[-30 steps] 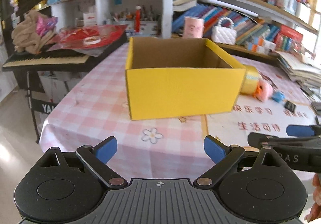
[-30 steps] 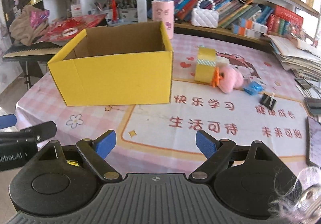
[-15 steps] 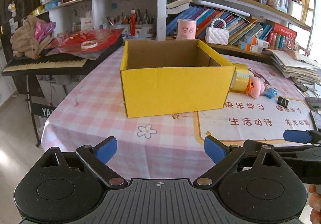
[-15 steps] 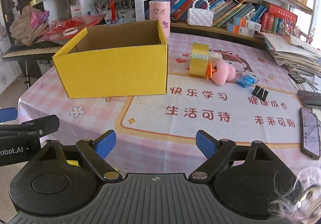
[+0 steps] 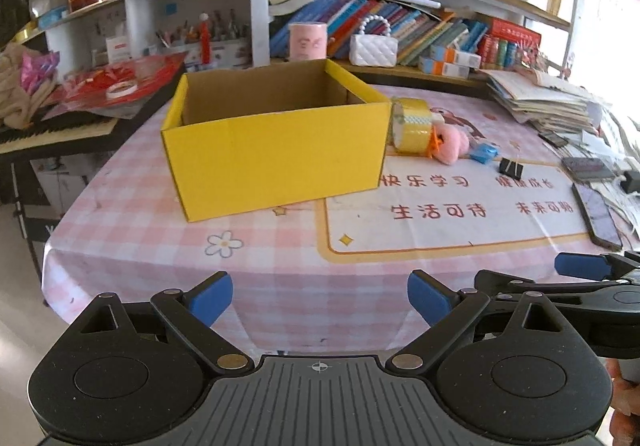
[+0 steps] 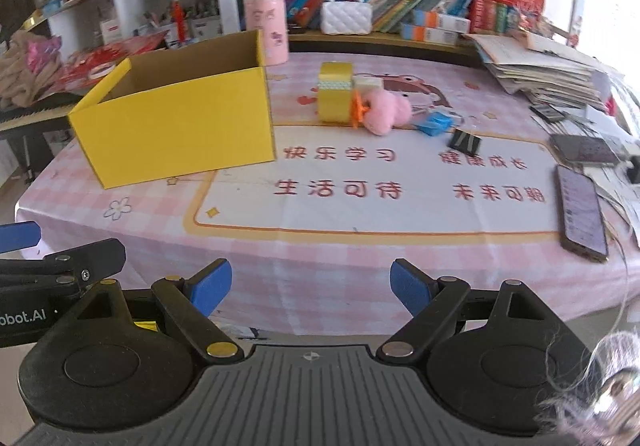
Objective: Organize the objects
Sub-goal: 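Withdraw both tools from the box toward the tape and clip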
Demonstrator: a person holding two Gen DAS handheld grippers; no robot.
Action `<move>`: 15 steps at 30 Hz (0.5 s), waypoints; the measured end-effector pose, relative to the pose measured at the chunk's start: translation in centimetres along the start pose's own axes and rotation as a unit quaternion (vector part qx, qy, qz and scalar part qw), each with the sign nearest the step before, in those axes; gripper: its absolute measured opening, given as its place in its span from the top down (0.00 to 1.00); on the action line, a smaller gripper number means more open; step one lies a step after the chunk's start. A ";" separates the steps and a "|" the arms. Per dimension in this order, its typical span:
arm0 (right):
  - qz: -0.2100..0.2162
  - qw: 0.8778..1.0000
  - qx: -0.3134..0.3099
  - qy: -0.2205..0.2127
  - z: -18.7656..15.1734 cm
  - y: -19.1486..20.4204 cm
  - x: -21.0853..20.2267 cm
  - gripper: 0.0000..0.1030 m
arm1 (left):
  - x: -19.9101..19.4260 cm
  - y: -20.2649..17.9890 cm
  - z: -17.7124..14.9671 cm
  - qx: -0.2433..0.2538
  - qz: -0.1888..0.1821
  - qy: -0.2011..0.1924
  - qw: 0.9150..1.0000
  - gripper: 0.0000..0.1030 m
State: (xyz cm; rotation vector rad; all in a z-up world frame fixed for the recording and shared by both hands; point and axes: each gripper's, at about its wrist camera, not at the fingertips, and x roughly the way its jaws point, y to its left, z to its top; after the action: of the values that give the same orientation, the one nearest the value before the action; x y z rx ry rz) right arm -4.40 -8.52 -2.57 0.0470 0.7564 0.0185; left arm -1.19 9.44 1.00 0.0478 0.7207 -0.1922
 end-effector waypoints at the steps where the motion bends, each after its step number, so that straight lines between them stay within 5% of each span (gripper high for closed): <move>1: -0.004 1.000 0.003 0.000 -0.2 -0.2 -0.2 0.17 | 0.0 -0.2 0.0 0.002 -0.002 0.002 1.000 0.07; 15: -0.040 0.998 0.037 0.008 -0.2 -4.9 0.4 0.17 | 2.7 -4.5 1.6 0.032 -0.034 0.012 0.999 0.07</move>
State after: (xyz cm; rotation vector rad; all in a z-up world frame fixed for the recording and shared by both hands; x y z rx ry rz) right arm -4.21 -13.38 -3.22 0.0875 0.7736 -0.0852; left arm 0.99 4.44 0.48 0.0862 0.7411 -0.2796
